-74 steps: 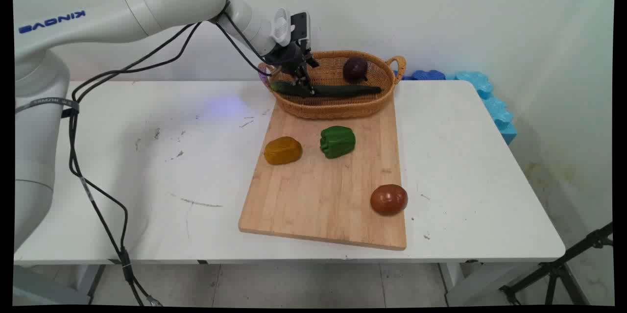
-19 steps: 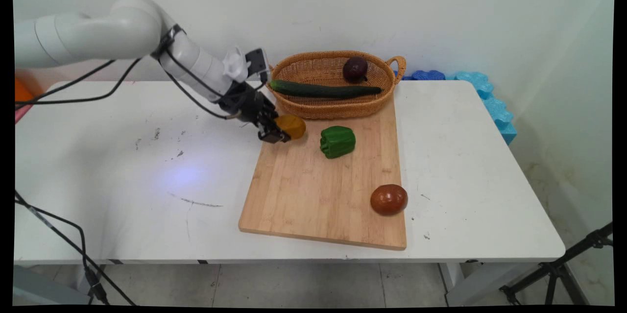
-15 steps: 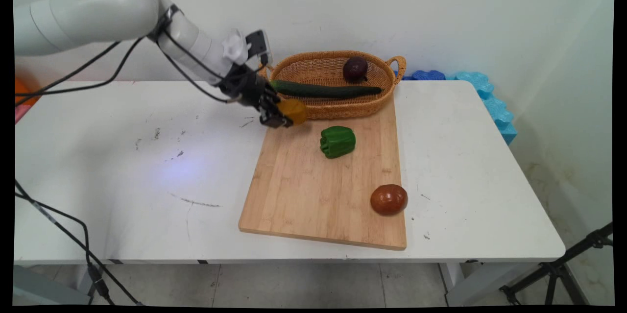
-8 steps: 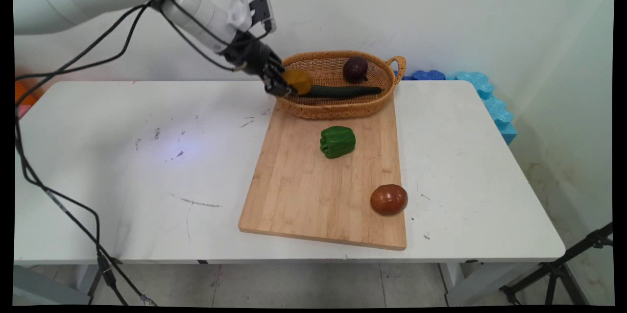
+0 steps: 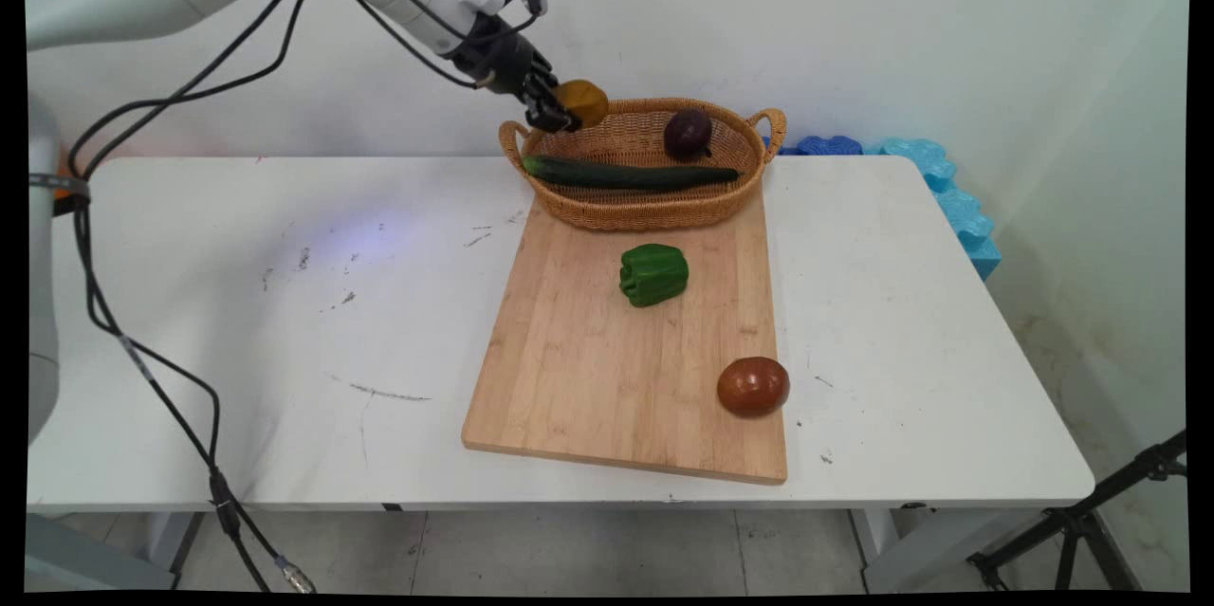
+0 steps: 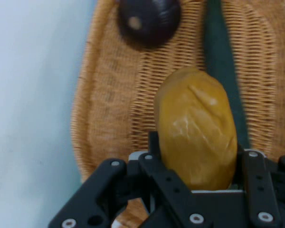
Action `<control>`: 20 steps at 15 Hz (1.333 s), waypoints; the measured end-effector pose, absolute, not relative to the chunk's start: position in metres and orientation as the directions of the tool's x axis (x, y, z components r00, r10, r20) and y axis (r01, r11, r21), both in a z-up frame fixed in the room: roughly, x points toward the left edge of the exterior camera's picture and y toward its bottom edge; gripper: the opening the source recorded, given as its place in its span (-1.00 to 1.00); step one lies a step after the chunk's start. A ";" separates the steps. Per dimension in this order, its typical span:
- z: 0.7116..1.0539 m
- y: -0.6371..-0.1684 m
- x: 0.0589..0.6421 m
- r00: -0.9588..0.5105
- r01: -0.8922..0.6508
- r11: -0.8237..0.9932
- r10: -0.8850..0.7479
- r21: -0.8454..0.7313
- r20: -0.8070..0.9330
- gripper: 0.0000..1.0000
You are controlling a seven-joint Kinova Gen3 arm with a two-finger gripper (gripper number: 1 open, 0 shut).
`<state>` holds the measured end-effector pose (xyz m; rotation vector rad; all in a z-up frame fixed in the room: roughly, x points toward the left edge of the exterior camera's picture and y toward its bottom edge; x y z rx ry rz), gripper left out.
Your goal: Place the picked object in the vegetable basket
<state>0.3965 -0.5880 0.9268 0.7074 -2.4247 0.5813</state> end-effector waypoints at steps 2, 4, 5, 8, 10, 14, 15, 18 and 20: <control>0.921 -0.604 0.401 -0.709 -0.606 0.754 -0.366 -0.255 0.603 -1.00; 0.912 -0.619 0.403 -0.700 -0.623 0.739 -0.380 -0.257 0.605 -1.00; 0.906 -0.626 0.405 -0.694 -0.633 0.731 -0.389 -0.257 0.606 -1.00; 0.887 -0.643 0.405 -0.676 -0.659 0.711 -0.417 -0.244 0.608 -1.00; 0.875 -0.652 0.403 -0.664 -0.672 0.703 -0.433 -0.233 0.610 -1.00; 0.855 -0.665 0.400 -0.644 -0.691 0.692 -0.457 -0.210 0.614 -1.00; 0.851 -0.668 0.400 -0.641 -0.694 0.690 -0.461 -0.207 0.614 -1.00; 0.841 -0.674 0.398 -0.631 -0.703 0.684 -0.471 -0.196 0.617 -1.00; 0.836 -0.678 0.396 -0.625 -0.706 0.681 -0.474 -0.192 0.620 1.00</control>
